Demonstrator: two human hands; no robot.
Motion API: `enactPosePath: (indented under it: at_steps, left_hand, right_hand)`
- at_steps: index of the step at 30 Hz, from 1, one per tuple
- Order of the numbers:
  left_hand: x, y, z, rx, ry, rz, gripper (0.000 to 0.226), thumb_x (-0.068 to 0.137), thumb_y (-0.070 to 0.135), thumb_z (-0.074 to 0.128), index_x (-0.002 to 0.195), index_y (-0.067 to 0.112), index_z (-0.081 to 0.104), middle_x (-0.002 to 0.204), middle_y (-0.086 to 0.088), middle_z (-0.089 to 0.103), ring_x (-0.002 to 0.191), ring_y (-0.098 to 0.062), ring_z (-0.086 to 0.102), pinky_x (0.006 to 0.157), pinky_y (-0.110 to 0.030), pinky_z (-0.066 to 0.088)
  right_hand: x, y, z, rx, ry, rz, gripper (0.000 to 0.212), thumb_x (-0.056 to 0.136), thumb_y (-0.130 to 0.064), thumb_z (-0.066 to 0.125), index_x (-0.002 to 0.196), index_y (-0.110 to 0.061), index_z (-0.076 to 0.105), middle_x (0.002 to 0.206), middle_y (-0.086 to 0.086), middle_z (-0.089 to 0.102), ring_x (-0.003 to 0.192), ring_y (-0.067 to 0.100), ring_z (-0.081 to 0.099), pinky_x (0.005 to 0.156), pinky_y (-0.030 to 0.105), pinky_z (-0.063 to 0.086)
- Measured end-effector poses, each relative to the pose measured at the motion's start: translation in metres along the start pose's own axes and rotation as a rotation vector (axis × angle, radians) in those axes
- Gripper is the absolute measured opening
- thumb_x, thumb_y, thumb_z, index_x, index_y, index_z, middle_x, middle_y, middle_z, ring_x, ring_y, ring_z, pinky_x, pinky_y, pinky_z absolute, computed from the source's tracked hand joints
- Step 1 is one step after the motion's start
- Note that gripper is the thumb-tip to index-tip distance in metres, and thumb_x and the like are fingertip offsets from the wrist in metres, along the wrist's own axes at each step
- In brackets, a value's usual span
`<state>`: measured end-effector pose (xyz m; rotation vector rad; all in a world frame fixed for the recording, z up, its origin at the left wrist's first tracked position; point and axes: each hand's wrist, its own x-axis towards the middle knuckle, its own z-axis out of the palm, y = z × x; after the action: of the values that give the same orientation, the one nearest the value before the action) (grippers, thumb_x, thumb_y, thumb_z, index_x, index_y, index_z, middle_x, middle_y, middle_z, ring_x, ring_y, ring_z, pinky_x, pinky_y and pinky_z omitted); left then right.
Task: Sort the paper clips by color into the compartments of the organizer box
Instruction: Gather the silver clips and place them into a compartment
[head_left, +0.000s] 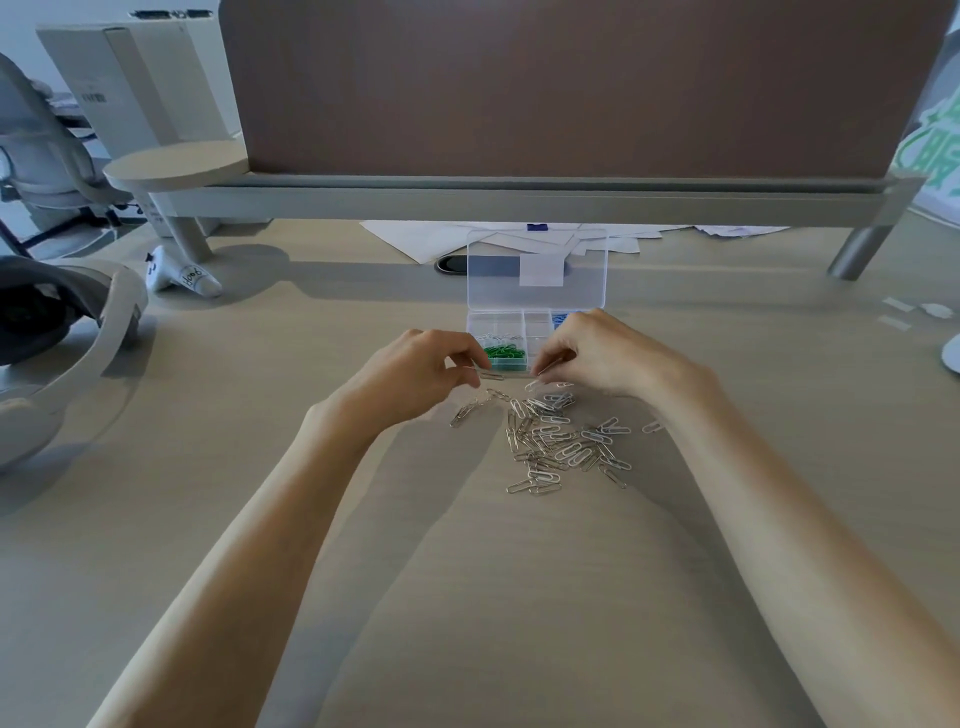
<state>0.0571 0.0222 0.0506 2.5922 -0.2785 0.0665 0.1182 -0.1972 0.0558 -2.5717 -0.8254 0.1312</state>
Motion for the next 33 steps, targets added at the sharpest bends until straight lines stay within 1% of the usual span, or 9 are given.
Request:
enactPosePath:
  at_steps: [5,7,12,16,21,26,29,31,33]
  left_hand:
    - [0.006,0.013,0.014,0.038,0.021,0.135,0.01,0.09,0.032,0.064,0.094,0.037,0.072,0.064,0.035,0.054,0.07,0.008,0.049,0.064,-0.017,0.037]
    - [0.01,0.012,0.022,0.071,0.011,0.179,0.011,0.09,0.034,0.064,0.095,0.039,0.072,0.073,0.033,0.054,0.075,0.013,0.047,0.068,-0.021,0.038]
    - [0.013,0.009,0.031,0.154,-0.052,0.242,0.013,0.088,0.035,0.065,0.097,0.042,0.072,0.092,0.025,0.057,0.091,0.006,0.043,0.075,-0.025,0.041]
    - [0.017,0.014,0.026,0.289,-0.079,0.283,0.011,0.089,0.035,0.063,0.098,0.034,0.07,0.09,0.021,0.053,0.098,-0.002,0.05,0.07,-0.025,0.039]
    - [0.023,0.02,0.02,0.435,-0.178,0.284,0.014,0.094,0.039,0.056,0.103,0.031,0.062,0.106,0.015,0.059,0.104,-0.005,0.051,0.07,-0.027,0.037]
    - [0.027,0.019,0.02,0.362,-0.25,0.218,0.014,0.092,0.041,0.058,0.1,0.031,0.063,0.101,0.017,0.062,0.087,-0.01,0.061,0.068,-0.03,0.046]
    - [0.026,0.013,0.023,0.238,-0.172,0.192,0.009,0.091,0.04,0.06,0.092,0.032,0.065,0.088,0.018,0.063,0.071,-0.02,0.065,0.067,-0.031,0.051]
    - [0.025,0.013,0.027,0.181,-0.079,0.198,0.007,0.089,0.037,0.063,0.091,0.031,0.067,0.087,0.016,0.066,0.073,-0.015,0.064,0.067,-0.028,0.049]
    - [0.024,0.015,0.03,0.157,-0.026,0.234,0.009,0.089,0.033,0.064,0.094,0.031,0.071,0.093,0.016,0.069,0.08,-0.002,0.057,0.072,-0.025,0.046]
  right_hand:
    - [-0.004,-0.003,-0.01,0.033,0.074,0.003,0.013,0.083,-0.013,0.072,0.092,-0.022,0.078,0.088,-0.006,0.075,0.08,0.004,0.066,0.078,0.022,0.05]
    - [-0.006,-0.003,-0.014,0.053,0.096,0.011,0.014,0.084,-0.012,0.072,0.092,-0.022,0.078,0.086,-0.006,0.075,0.079,0.003,0.067,0.078,0.023,0.053]
    - [-0.008,0.004,-0.018,0.197,0.09,0.064,0.015,0.085,-0.005,0.07,0.089,-0.018,0.077,0.08,0.003,0.074,0.072,0.015,0.073,0.073,0.041,0.061]
    - [-0.008,0.004,-0.018,0.204,0.093,0.055,0.015,0.085,-0.005,0.07,0.091,-0.017,0.077,0.082,0.003,0.074,0.073,0.016,0.073,0.073,0.041,0.061]
    - [-0.008,0.005,-0.018,0.215,0.09,0.063,0.015,0.084,-0.005,0.071,0.091,-0.017,0.077,0.081,0.004,0.074,0.073,0.018,0.073,0.073,0.04,0.061]
    - [-0.01,0.004,-0.019,0.204,0.087,0.063,0.015,0.084,-0.004,0.07,0.092,-0.015,0.077,0.083,0.004,0.074,0.074,0.016,0.073,0.074,0.04,0.061]
    - [-0.011,0.002,-0.021,0.175,0.084,0.068,0.014,0.084,-0.005,0.071,0.092,-0.015,0.077,0.084,0.003,0.075,0.075,0.013,0.072,0.076,0.037,0.06]
    - [-0.012,0.001,-0.022,0.168,0.093,0.076,0.013,0.085,-0.006,0.07,0.091,-0.016,0.077,0.081,0.0,0.074,0.072,0.01,0.072,0.075,0.034,0.06]
    - [-0.014,0.0,-0.024,0.13,0.107,0.072,0.013,0.085,-0.009,0.071,0.092,-0.017,0.077,0.083,-0.001,0.074,0.072,0.006,0.07,0.075,0.028,0.059]
